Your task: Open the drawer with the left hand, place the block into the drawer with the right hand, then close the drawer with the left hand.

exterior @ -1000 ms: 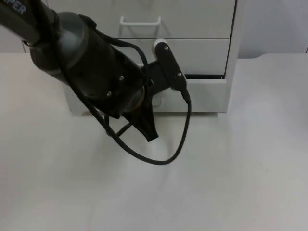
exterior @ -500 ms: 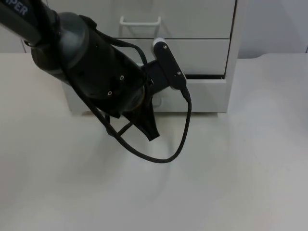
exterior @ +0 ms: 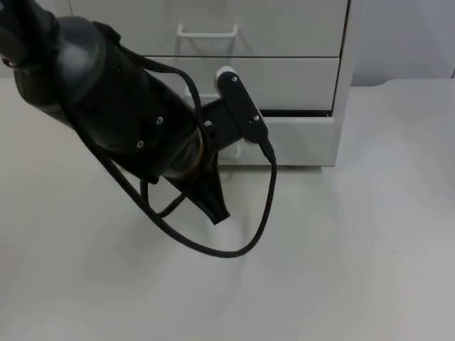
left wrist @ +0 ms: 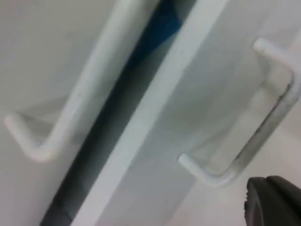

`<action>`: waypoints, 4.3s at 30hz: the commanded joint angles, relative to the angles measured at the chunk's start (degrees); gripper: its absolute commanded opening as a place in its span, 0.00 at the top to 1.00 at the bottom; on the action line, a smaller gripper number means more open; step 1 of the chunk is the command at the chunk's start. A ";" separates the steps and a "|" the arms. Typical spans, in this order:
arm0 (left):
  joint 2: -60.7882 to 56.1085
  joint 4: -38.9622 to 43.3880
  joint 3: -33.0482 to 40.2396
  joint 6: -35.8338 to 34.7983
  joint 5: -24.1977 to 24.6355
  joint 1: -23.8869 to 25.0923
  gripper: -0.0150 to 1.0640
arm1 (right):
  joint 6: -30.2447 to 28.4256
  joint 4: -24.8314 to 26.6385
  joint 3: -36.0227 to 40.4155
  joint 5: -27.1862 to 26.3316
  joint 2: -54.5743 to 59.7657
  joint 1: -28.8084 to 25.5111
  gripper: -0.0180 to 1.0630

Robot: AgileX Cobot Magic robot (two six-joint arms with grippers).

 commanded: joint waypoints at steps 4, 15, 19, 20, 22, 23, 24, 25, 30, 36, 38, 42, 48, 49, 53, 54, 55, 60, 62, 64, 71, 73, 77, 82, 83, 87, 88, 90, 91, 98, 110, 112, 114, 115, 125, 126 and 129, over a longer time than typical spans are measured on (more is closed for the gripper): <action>-0.20 -0.11 0.07 -1.00 -1.68 -0.23 0.99 | -0.19 -0.02 0.21 -0.58 -0.43 -0.30 0.01; 2.71 -0.11 -3.45 0.97 -2.45 0.14 0.99 | -0.19 -0.02 0.21 -0.58 -0.43 -0.30 0.01; 2.84 -0.11 -3.91 1.58 -3.29 1.17 0.99 | -0.19 -0.02 0.21 -0.58 -0.43 -0.30 0.01; 3.04 -0.11 -4.08 1.72 -3.29 1.33 0.99 | -0.19 -0.02 0.21 -0.58 -0.43 -0.30 0.01; 3.65 -0.11 -4.63 2.01 -3.29 1.80 0.99 | -0.19 -0.02 0.21 -0.58 -0.43 -0.30 0.01; 3.79 -0.11 -4.80 2.01 -3.29 1.80 0.99 | -0.19 -0.02 0.21 -0.58 -0.43 -0.30 0.01; 4.18 -0.11 -5.19 2.01 -3.29 1.80 0.99 | -0.19 -0.02 0.21 -0.58 -0.43 -0.30 0.01; 4.18 -0.11 -5.19 2.01 -3.29 1.80 0.99 | -0.19 -0.02 0.21 -0.58 -0.43 -0.30 0.01; 4.80 -0.11 -7.07 2.01 -2.35 1.80 0.99 | -0.19 -0.02 0.21 -0.58 -0.43 -0.30 0.01; 4.90 -0.11 -8.26 1.79 -0.93 1.80 0.99 | -0.19 -0.02 0.21 -0.58 -0.43 -0.30 0.01; 5.11 -0.11 -8.48 1.27 -0.42 1.80 0.99 | -0.19 -0.02 0.21 -0.58 -0.43 -0.30 0.01; 6.23 -0.11 -10.19 0.49 0.28 2.27 0.99 | -0.19 -0.02 0.21 -0.58 -0.43 -0.30 0.01; 6.71 -0.11 -11.49 -0.07 0.36 2.27 0.99 | -0.19 -0.02 0.21 -0.58 -0.43 -0.30 0.01; 6.71 -0.11 -11.49 -0.07 0.36 2.27 0.99 | -0.19 -0.02 0.21 -0.58 -0.43 -0.30 0.01; 6.71 -0.11 -11.49 -0.07 0.36 2.27 0.99 | -0.19 -0.02 0.21 -0.58 -0.43 -0.30 0.01; 6.71 -0.11 -11.36 -0.07 0.36 2.27 0.99 | -0.19 -0.02 0.21 -0.58 -0.43 -0.30 0.01; 6.59 -0.11 -11.26 -0.07 0.36 2.27 0.99 | -0.19 -0.02 0.21 -0.58 -0.43 -0.30 0.01; 3.74 -0.11 -7.84 -0.11 0.34 1.72 0.99 | -0.19 -0.02 0.21 -0.58 -0.43 -0.30 0.01; 1.01 -0.11 -4.85 -0.74 0.14 1.69 0.99 | -0.19 -0.02 0.21 -0.58 -0.43 -0.30 0.01; -0.57 -0.11 -3.41 -1.10 0.14 1.69 0.99 | -0.19 -0.02 0.21 -0.58 -0.43 -0.30 0.01; -11.89 -0.11 7.27 -1.63 0.00 -0.59 0.99 | -0.19 -0.02 0.21 -0.58 -0.43 -0.30 0.01; -13.35 -0.11 8.15 -2.37 0.95 -1.10 0.99 | -0.19 -0.02 0.21 -0.58 -0.43 -0.30 0.01; -21.52 -3.49 11.30 -3.00 8.53 -2.45 0.99 | -0.19 -0.02 0.21 -0.58 -0.43 -0.30 0.01; -30.47 -12.29 11.57 3.25 9.31 -2.45 0.99 | -0.19 -0.02 0.21 -0.58 -0.43 -0.30 0.01; -32.53 -14.71 11.57 5.16 8.94 -2.13 0.99 | -0.19 -0.02 0.21 -0.58 -0.43 -0.30 0.01; -37.23 -27.56 11.57 21.41 8.00 0.65 0.99 | -0.19 -0.02 0.21 -0.58 -0.43 -0.30 0.01; -38.54 -32.54 11.57 27.60 7.21 1.46 0.99 | -0.19 -0.02 0.21 -0.58 -0.43 -0.30 0.01; -39.77 -38.46 11.57 34.51 6.33 2.43 0.99 | -0.19 -0.02 0.21 -0.58 -0.43 -0.30 0.01; -40.85 -44.48 11.57 40.72 5.35 3.41 0.99 | -0.19 -0.02 0.21 -0.58 -0.43 -0.30 0.01; -48.09 -73.73 9.16 62.30 -0.84 10.04 0.99 | -0.19 0.07 0.21 -0.58 -0.43 -0.30 0.01; -56.04 -82.90 5.08 51.55 -12.24 24.97 0.99 | -0.19 0.07 0.21 -0.58 -0.43 -0.30 0.01; -57.93 -82.47 5.08 51.91 -12.13 27.25 0.99 | -0.19 0.07 0.21 -0.58 -0.43 -0.30 0.01; -58.92 -82.34 5.08 51.92 -12.13 28.13 0.99 | -0.19 0.07 0.21 -0.58 -0.43 -0.30 0.01; -60.30 -81.62 5.08 51.81 -12.13 29.28 0.99 | -0.19 0.07 0.21 -0.58 -0.43 -0.30 0.01; -63.15 -80.21 5.08 51.69 -11.75 29.78 0.99 | -0.19 0.07 0.21 -0.58 -0.43 -0.30 0.01; -63.15 -80.21 5.08 51.69 -11.75 29.78 0.99 | -0.19 0.07 0.21 -0.58 -0.43 -0.30 0.01; -63.15 -80.11 5.08 50.34 -11.75 29.78 0.99 | -0.19 -0.08 0.21 -0.58 -0.43 -0.30 0.01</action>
